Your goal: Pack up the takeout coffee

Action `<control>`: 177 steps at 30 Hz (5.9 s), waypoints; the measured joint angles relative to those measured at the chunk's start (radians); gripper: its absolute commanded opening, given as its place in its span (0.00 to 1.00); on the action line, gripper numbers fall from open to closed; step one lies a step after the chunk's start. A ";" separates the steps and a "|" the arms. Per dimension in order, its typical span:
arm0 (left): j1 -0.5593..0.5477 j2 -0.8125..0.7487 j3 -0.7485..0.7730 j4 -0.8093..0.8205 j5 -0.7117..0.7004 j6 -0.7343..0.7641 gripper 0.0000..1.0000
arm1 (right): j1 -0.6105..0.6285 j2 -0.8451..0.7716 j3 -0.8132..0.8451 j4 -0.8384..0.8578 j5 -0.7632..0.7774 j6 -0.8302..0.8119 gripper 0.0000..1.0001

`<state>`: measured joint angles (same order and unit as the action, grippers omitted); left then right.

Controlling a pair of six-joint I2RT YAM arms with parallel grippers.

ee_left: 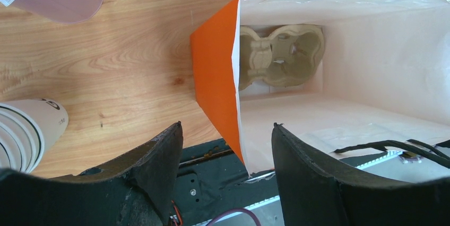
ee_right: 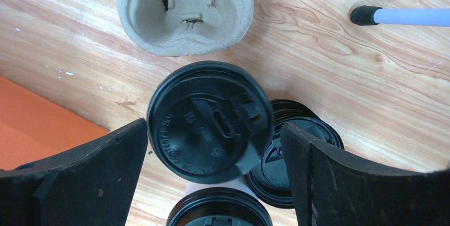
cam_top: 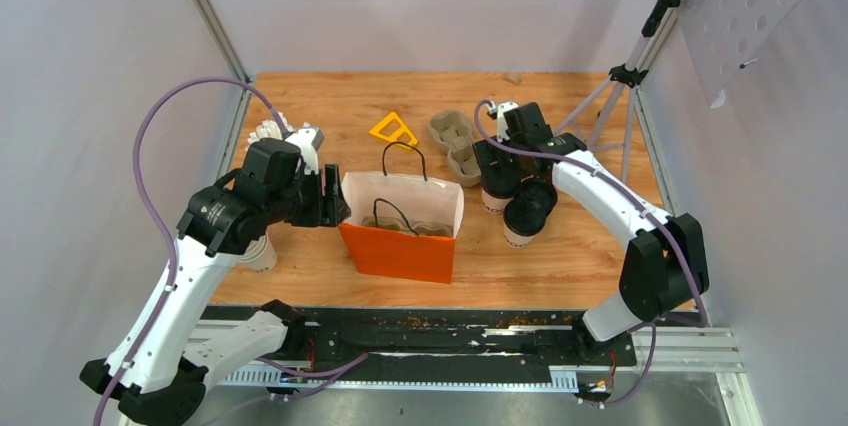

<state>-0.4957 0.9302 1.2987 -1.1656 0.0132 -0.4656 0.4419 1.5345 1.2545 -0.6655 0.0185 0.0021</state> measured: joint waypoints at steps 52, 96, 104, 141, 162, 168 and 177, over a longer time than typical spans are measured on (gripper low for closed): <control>0.000 0.016 0.000 0.003 0.004 0.003 0.72 | 0.015 -0.128 -0.249 0.277 0.007 -0.031 0.89; 0.000 0.047 0.034 0.004 -0.082 0.004 0.72 | 0.016 -0.269 -0.105 0.098 -0.007 -0.039 0.72; 0.000 0.082 0.046 0.033 -0.091 0.000 0.65 | 0.040 -0.362 0.101 -0.020 -0.071 -0.001 0.70; 0.000 0.237 0.166 0.049 0.002 -0.027 0.59 | 0.407 -0.345 0.288 0.072 -0.299 0.062 0.72; 0.000 0.171 0.067 0.056 0.088 0.024 0.03 | 0.557 -0.285 0.133 0.137 -0.222 -0.114 0.71; 0.000 0.076 -0.064 0.234 0.201 0.034 0.01 | 0.558 -0.266 0.098 0.177 -0.188 -0.201 0.71; 0.000 0.014 -0.158 0.367 0.247 -0.022 0.46 | 0.603 -0.267 0.011 0.179 -0.186 -0.303 0.71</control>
<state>-0.4957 0.9443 1.1404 -0.7990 0.2604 -0.4873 1.0451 1.2671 1.2652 -0.4862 -0.1673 -0.3004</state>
